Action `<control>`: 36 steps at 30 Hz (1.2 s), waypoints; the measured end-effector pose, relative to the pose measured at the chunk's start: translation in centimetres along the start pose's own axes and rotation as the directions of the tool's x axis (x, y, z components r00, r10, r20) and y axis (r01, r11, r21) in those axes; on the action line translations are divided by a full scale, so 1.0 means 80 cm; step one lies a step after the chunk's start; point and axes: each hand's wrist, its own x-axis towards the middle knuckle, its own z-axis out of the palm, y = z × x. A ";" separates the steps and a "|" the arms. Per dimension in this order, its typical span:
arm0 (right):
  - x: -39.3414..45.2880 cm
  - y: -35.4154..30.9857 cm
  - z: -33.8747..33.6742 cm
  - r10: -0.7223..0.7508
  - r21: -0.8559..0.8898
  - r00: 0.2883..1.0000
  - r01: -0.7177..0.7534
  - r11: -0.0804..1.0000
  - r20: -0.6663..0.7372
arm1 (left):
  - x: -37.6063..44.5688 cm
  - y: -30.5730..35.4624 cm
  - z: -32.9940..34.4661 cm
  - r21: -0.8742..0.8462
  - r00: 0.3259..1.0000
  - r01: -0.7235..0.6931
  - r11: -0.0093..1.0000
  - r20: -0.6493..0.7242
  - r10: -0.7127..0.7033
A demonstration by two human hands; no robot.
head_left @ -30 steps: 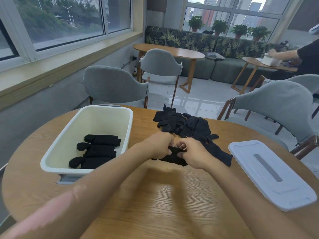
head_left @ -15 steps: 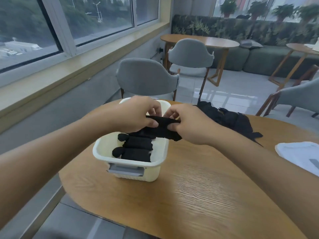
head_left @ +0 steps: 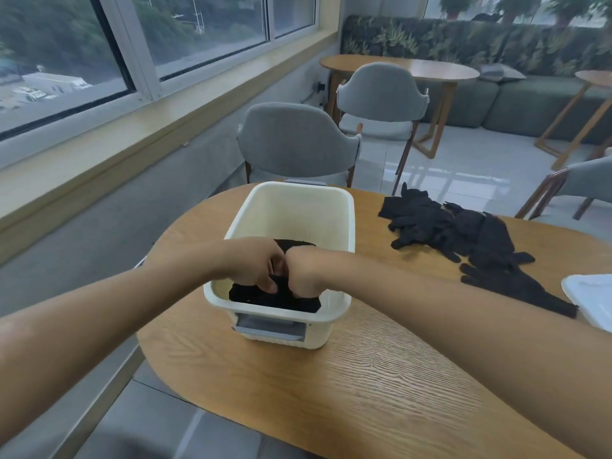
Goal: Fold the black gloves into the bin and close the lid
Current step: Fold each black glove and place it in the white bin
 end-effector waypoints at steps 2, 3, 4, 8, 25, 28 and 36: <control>0.006 -0.002 0.007 0.011 -0.031 0.998 -0.009 0.999 0.064 | 0.007 0.001 0.009 0.055 0.998 -0.005 0.998 0.060 0.002; 0.009 -0.003 0.011 0.018 -0.029 0.995 -0.016 0.999 0.094 | 0.009 0.001 0.014 0.081 0.996 -0.008 0.997 0.086 0.001; 0.012 -0.004 0.015 0.018 -0.041 0.993 -0.014 0.999 0.117 | 0.012 0.001 0.019 0.104 0.995 -0.006 0.995 0.105 -0.005; 0.019 -0.010 0.031 0.011 -0.167 0.987 0.015 0.986 0.158 | 0.023 -0.002 0.040 0.165 0.993 -0.007 0.986 0.120 -0.013; 0.013 -0.007 0.029 -0.068 -0.226 0.996 0.079 0.971 0.055 | 0.018 0.006 0.040 0.315 0.999 0.043 0.948 0.011 -0.049; -0.001 -0.002 0.017 -0.090 -0.180 0.996 0.089 0.980 -0.001 | 0.007 0.012 0.024 0.276 0.999 0.037 0.961 -0.027 -0.031; -0.073 0.061 -0.020 -0.126 -0.007 0.931 0.132 0.991 -0.342 | -0.029 0.052 -0.029 0.219 0.969 0.026 0.975 -0.245 0.030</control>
